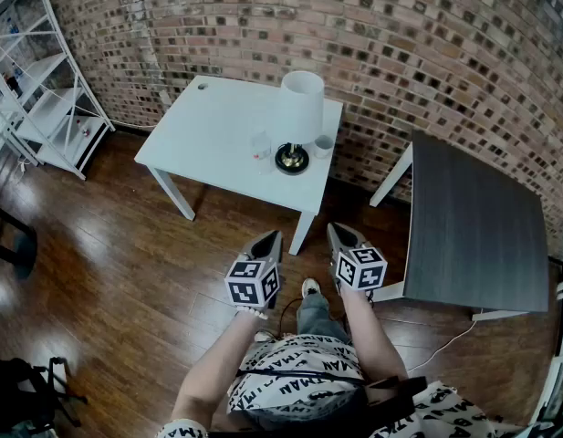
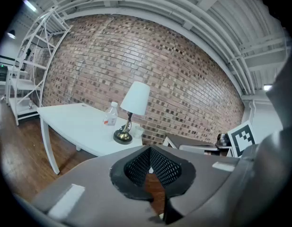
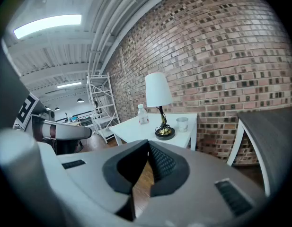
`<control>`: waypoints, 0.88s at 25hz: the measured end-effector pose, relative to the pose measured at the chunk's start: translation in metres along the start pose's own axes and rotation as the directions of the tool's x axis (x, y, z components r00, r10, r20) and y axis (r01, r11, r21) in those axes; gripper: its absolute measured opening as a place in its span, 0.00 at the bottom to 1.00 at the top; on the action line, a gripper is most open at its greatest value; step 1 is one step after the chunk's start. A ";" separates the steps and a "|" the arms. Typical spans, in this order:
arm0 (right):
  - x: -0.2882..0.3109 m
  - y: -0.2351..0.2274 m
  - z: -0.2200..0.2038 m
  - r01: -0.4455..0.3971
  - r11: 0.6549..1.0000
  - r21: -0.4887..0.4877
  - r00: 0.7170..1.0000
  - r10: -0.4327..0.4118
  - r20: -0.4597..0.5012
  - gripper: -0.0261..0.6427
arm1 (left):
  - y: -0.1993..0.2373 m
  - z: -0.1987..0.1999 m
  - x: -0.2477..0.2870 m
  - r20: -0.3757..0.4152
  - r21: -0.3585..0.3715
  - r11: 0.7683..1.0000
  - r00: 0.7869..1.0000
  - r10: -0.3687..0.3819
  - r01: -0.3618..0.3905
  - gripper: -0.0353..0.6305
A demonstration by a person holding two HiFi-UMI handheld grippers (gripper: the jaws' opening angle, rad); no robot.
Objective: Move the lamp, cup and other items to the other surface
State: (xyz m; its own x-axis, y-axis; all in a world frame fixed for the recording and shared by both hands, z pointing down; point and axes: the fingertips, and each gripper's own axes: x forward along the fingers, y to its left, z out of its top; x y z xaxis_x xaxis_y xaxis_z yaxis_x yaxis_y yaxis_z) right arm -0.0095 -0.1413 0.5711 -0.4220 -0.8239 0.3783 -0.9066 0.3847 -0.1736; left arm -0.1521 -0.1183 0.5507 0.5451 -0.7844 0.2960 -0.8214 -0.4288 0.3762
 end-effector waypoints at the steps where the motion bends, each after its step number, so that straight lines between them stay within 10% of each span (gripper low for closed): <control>1: -0.001 0.001 0.000 0.000 1.000 0.001 1.000 0.000 -0.001 0.04 | -0.001 0.000 -0.001 -0.001 0.000 1.000 1.000 -0.002 0.002 0.05; 22: 0.018 -0.041 0.020 0.048 0.999 0.001 0.997 -0.048 0.055 0.22 | -0.015 0.000 0.024 -0.028 0.003 1.000 0.999 -0.017 0.017 0.05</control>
State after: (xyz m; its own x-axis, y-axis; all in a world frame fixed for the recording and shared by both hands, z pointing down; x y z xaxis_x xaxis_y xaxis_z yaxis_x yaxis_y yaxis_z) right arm 0.0199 -0.1806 0.5667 -0.3776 -0.8629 0.3360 -0.9258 0.3443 -0.1563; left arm -0.1264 -0.1309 0.5523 0.5634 -0.7641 0.3142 -0.8125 -0.4436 0.3782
